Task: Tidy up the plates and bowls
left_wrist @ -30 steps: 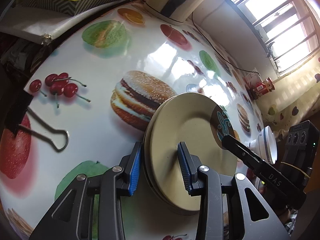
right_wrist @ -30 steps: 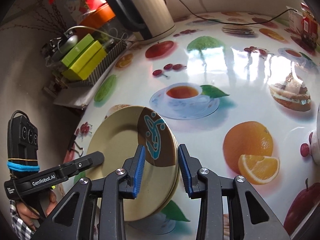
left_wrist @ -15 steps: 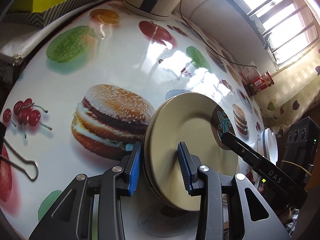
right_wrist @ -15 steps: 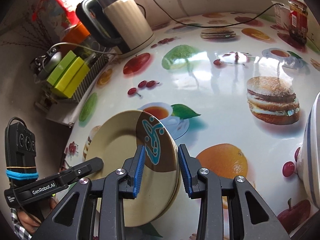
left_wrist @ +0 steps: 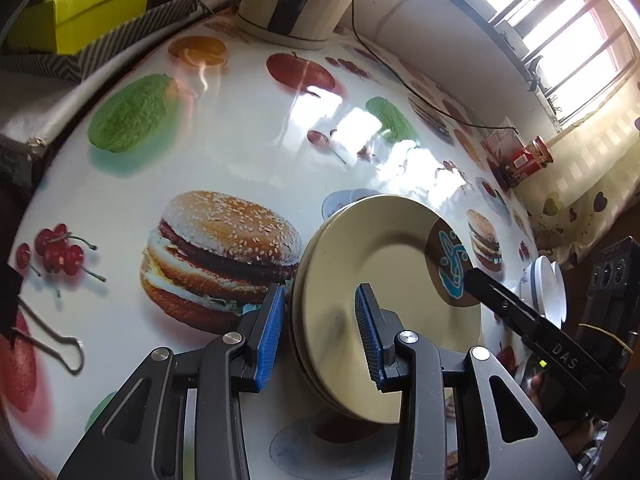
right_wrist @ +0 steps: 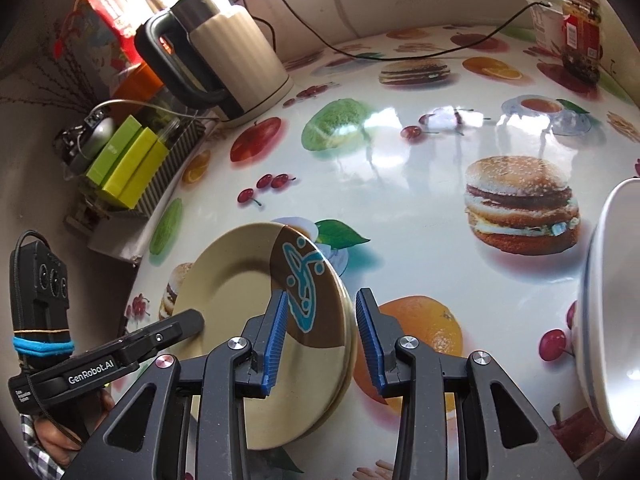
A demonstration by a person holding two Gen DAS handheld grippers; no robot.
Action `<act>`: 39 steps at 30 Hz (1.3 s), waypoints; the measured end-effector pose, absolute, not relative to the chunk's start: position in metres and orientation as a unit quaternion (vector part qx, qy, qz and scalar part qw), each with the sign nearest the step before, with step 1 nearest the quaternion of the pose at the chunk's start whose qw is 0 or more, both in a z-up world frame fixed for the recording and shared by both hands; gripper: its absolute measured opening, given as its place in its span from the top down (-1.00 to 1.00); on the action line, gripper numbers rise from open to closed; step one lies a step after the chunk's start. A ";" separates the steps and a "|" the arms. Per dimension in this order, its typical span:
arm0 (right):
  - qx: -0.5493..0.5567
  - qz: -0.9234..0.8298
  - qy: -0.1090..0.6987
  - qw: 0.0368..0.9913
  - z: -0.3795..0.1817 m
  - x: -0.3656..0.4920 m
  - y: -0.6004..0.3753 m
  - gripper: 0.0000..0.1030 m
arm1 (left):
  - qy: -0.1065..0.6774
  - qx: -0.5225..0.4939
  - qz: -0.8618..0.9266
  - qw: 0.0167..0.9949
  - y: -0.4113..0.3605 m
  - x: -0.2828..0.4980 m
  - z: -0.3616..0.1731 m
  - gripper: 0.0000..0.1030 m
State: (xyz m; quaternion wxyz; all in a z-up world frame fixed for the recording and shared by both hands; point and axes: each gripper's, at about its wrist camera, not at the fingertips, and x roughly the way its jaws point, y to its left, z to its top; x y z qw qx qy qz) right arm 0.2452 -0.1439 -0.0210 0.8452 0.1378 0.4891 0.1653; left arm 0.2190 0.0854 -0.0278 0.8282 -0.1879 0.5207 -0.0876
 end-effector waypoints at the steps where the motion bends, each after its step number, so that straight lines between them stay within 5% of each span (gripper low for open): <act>1: 0.135 0.163 0.483 0.849 -0.017 0.243 -0.146 0.25 | 0.515 -0.178 -0.084 0.834 0.084 0.217 -0.024 0.28; 19: 0.113 0.059 0.404 0.906 0.048 0.150 -0.237 0.23 | 0.470 -0.099 -0.197 0.854 -0.024 0.173 0.027 0.25; 39: 0.096 -0.023 0.389 0.916 0.042 0.146 -0.324 0.23 | 0.478 -0.039 -0.211 0.852 -0.127 0.207 0.022 0.25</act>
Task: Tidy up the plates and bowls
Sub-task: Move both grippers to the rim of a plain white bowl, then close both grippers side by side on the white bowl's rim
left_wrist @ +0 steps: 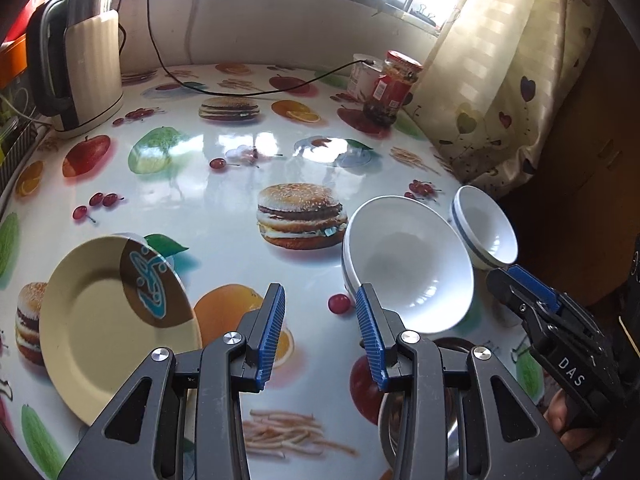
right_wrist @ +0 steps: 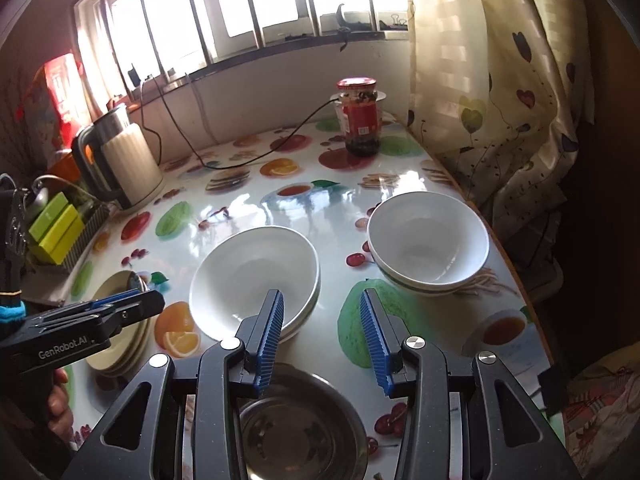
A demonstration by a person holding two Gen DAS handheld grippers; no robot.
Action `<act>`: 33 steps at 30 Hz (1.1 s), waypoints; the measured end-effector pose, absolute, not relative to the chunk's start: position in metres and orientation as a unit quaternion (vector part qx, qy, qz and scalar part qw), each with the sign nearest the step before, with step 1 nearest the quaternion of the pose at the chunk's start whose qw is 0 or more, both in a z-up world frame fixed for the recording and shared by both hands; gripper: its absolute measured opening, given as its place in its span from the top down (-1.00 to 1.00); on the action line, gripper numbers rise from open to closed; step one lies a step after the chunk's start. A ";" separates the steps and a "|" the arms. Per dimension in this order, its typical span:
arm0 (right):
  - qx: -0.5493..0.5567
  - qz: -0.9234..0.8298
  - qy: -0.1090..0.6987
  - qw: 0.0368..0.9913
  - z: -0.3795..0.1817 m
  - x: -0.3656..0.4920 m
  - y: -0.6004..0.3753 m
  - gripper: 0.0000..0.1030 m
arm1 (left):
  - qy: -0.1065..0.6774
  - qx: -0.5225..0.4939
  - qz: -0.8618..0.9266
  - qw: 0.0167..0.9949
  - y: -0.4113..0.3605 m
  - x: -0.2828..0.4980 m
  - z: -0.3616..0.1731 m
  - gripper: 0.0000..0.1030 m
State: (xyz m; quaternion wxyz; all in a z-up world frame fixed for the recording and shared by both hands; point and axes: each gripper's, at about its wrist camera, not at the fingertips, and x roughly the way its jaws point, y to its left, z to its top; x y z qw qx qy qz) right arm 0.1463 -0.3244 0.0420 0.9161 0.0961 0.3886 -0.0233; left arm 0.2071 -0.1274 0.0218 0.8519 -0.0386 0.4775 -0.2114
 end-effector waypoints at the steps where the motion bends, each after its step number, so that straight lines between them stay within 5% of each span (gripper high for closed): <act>1: 0.098 -0.021 0.393 0.914 0.039 0.151 -0.326 0.23 | 0.479 -0.037 -0.210 0.852 -0.129 0.210 0.020 0.25; 13: 0.107 0.003 0.409 0.906 0.022 0.176 -0.335 0.26 | 0.483 -0.045 -0.218 0.847 -0.146 0.233 0.012 0.25; 20: 0.105 0.011 0.418 0.902 0.014 0.183 -0.333 0.44 | 0.487 -0.037 -0.220 0.844 -0.153 0.232 0.007 0.26; 33: 0.097 0.021 0.417 0.903 0.014 0.187 -0.327 0.69 | 0.488 -0.029 -0.226 0.842 -0.162 0.233 0.004 0.69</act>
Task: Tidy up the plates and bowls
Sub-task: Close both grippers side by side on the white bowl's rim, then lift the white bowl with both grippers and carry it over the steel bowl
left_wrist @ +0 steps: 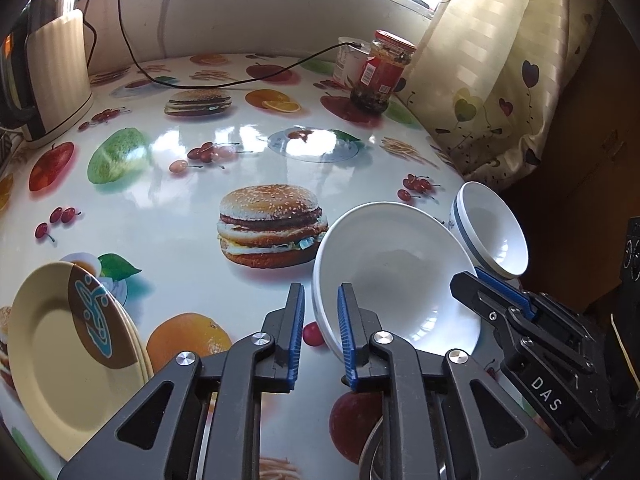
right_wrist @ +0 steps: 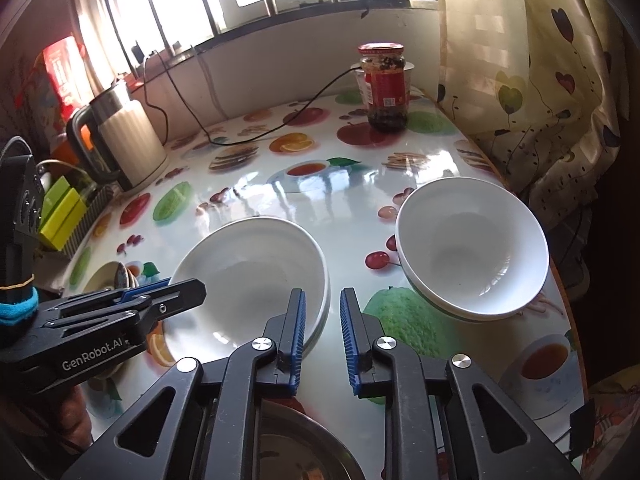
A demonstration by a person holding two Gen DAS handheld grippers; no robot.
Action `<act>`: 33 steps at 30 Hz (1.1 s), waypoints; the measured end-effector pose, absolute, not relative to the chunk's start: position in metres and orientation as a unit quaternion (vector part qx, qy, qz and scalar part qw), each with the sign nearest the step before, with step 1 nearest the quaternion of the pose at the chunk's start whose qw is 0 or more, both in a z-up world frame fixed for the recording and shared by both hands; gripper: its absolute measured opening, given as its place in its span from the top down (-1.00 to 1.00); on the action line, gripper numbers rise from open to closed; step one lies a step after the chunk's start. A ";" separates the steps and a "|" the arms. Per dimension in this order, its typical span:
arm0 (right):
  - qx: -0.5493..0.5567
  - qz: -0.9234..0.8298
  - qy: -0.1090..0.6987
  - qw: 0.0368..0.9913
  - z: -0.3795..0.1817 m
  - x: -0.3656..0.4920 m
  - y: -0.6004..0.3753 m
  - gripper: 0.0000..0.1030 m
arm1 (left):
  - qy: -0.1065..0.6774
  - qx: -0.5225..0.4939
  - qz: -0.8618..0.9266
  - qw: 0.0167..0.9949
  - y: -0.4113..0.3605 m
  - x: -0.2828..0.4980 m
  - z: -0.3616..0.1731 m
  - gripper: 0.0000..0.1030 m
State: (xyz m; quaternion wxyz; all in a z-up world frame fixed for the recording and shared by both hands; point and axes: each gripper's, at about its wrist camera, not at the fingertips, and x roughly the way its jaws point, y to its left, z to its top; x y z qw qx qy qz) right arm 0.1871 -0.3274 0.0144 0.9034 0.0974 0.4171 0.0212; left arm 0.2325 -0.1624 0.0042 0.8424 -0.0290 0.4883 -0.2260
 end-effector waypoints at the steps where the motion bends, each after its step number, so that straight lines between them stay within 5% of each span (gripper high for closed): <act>1: 0.098 0.022 0.417 0.903 0.015 0.187 -0.327 0.71 | 0.488 -0.028 -0.226 0.843 -0.162 0.233 0.004 0.70; 33: 0.102 0.013 0.397 0.912 0.028 0.177 -0.329 0.76 | 0.465 -0.019 -0.229 0.855 -0.166 0.221 0.020 0.74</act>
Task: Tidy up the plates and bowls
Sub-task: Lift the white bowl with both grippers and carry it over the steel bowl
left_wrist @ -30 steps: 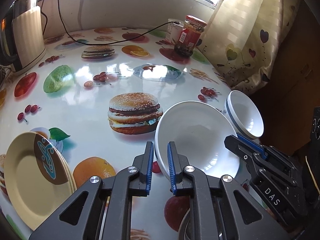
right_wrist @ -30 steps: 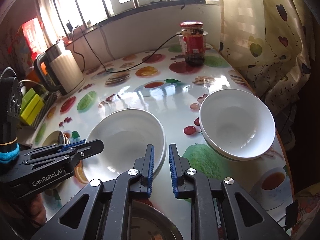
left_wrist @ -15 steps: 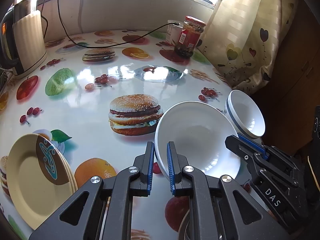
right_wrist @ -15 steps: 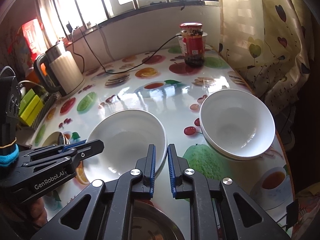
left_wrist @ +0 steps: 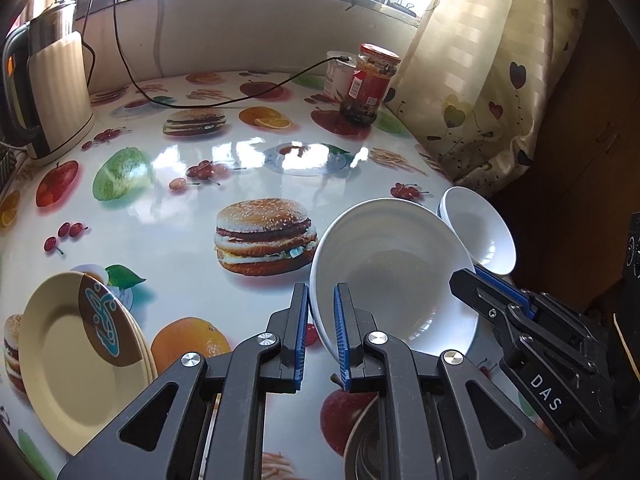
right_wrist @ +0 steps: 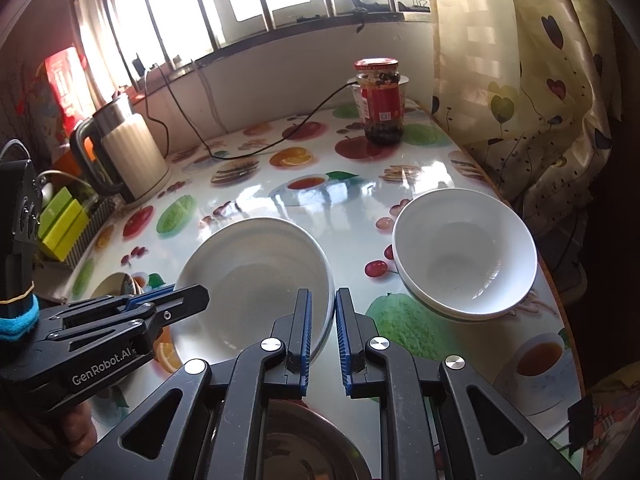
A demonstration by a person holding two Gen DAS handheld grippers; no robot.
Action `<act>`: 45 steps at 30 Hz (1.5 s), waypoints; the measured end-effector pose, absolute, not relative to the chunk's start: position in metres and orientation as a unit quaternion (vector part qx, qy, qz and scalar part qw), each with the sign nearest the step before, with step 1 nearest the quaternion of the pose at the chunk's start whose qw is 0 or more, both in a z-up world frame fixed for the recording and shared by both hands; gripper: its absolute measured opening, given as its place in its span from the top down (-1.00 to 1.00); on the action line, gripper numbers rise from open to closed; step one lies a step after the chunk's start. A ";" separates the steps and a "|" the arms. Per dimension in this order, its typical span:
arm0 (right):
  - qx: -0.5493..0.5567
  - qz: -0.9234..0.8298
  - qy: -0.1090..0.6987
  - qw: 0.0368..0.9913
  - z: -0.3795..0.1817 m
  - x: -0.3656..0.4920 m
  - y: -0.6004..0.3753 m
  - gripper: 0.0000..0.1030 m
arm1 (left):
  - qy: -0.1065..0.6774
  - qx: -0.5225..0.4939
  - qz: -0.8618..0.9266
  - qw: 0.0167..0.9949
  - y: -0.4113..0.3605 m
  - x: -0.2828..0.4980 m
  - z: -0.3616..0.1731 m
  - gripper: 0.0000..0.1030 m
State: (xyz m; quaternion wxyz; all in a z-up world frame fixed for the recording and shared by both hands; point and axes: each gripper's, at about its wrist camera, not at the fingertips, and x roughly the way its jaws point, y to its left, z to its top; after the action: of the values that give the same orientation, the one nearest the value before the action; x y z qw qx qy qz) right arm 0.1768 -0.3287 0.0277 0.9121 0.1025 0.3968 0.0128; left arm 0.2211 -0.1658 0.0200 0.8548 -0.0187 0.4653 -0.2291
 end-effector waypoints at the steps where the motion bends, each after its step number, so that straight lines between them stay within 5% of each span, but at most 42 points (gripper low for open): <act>1: 0.102 0.012 0.395 0.913 0.029 0.175 -0.328 0.76 | 0.463 -0.018 -0.230 0.856 -0.166 0.219 0.022 0.74; 45: 0.124 -0.020 0.358 0.925 0.053 0.058 -0.319 0.76 | 0.453 -0.011 -0.278 0.847 -0.159 0.125 0.037 0.74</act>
State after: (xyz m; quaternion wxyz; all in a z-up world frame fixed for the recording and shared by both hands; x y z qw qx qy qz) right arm 0.0575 -0.3191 0.0532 0.9253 0.1235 0.3579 -0.0204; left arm 0.1249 -0.1588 0.0375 0.8471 -0.0115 0.4525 -0.2785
